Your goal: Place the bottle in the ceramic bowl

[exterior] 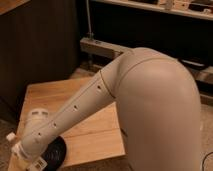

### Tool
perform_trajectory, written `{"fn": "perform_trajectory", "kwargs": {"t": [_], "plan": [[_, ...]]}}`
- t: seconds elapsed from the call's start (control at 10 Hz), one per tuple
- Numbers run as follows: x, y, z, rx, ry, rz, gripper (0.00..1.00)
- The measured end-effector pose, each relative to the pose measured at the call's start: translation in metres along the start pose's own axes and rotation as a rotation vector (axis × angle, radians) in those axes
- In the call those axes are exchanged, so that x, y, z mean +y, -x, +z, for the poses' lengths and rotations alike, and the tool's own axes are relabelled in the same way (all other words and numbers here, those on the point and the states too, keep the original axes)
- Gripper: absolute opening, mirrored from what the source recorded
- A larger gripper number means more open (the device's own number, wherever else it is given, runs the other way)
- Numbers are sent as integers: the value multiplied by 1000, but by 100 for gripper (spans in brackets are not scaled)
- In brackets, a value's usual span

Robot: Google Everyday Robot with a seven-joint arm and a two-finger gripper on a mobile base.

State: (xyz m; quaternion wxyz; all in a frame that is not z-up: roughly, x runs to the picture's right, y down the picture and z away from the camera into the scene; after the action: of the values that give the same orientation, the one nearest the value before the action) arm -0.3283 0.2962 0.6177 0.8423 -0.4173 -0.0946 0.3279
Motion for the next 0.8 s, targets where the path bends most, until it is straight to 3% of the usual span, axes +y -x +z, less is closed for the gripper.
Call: {"fn": "perform_trajectory", "kwargs": {"t": [0.3,0.6,0.8], "plan": [[-25,-11,19,-6,4,-8,77],[-40,-6,22,-7,-2,1,80],[-41,-4,22,-6,16,21,80]]}}
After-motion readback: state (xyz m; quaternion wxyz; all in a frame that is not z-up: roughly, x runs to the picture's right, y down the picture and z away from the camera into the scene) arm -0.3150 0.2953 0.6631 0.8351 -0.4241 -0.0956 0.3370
